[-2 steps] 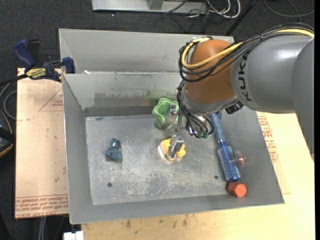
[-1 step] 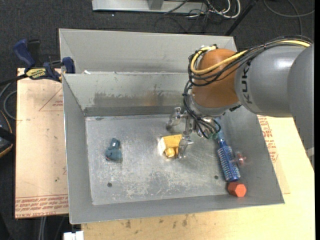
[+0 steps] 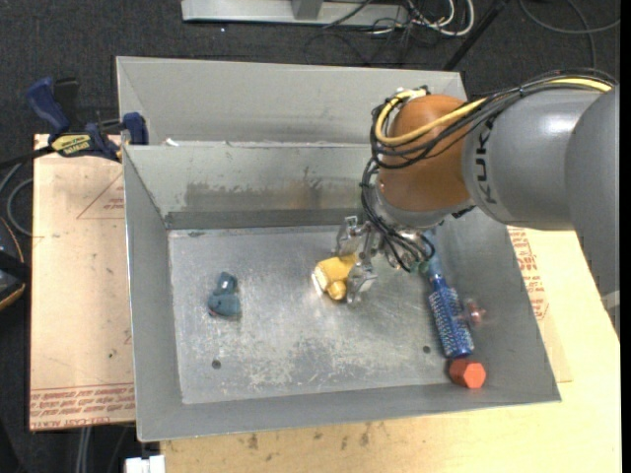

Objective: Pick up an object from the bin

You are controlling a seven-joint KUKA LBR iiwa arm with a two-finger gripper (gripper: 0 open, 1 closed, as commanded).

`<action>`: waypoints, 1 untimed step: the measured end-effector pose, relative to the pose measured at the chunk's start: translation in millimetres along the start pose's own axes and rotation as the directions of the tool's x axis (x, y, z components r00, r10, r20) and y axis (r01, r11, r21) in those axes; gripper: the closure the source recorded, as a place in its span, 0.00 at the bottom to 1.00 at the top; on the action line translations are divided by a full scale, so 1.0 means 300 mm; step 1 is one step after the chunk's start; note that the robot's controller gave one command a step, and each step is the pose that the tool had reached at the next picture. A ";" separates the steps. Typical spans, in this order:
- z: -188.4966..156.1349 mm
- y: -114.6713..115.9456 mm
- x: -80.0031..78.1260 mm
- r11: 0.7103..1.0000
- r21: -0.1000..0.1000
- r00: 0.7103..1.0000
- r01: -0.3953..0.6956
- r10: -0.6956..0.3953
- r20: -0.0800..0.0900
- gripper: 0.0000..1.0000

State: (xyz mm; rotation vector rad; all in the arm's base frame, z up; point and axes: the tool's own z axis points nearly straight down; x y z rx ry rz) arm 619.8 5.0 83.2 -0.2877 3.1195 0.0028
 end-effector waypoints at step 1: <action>-0.493 0.017 -0.011 1.000 0.002 1.000 0.000 0.000 0.004 1.00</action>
Offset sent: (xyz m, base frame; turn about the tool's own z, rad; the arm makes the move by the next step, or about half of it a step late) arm -0.0016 0.0051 0.1426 -0.0030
